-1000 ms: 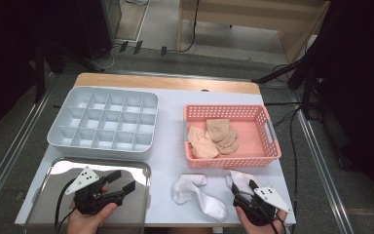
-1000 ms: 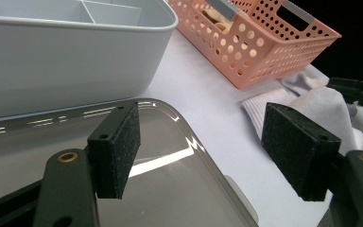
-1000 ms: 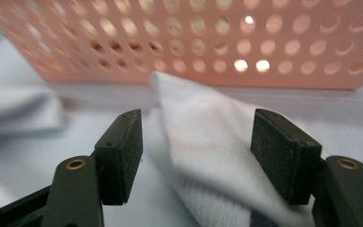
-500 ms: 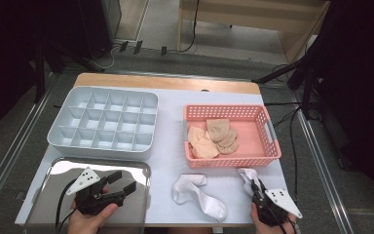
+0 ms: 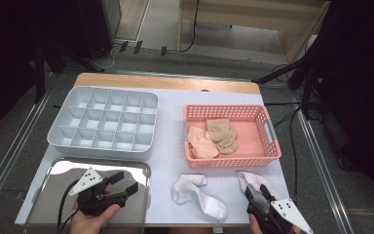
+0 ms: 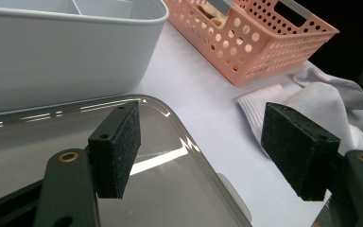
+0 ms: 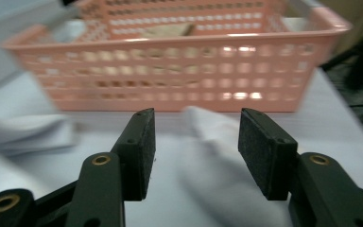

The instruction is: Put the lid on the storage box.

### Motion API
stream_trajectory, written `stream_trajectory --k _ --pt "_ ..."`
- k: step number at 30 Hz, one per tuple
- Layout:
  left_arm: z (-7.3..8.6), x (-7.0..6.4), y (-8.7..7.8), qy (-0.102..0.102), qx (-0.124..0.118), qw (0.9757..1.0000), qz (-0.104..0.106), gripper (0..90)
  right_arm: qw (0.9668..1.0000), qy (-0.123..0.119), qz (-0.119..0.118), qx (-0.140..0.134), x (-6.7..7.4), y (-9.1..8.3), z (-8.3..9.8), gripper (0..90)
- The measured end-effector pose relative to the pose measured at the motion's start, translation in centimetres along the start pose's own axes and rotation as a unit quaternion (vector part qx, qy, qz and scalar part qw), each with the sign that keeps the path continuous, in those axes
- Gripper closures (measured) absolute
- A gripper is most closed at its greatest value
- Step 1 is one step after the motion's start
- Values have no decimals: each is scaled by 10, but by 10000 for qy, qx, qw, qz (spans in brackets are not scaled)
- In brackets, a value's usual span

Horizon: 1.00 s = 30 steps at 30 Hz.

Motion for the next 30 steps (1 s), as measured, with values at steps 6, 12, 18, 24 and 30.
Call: stream_trajectory --k 6,12,18,24,30 --pt "-1 -3 4 17 17 10000 -88 306 9931 110 -1157 145 61 -12 6 408" --pt "0 4 8 8 97 9994 -318 306 9877 -136 -1494 437 122 9 8 330" --pt "4 2 4 94 154 9994 -287 289 9835 -918 -1139 1067 155 44 23 391" --pt "7 0 1 67 90 9997 -228 290 9847 -1128 -951 926 154 59 30 706" --pt "7 -3 1 55 56 9999 -136 292 9817 -979 -1301 986 142 51 27 876"
Point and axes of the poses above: each handheld gripper's, and its own axes: y roughly forward along the jaws, z roughly out of its underside, x roughly to its left, the point moved 5 cm from there along y, roughly forward along the jaws, and after that the axes turned 12 degrees about z, right-handed, at the moved point
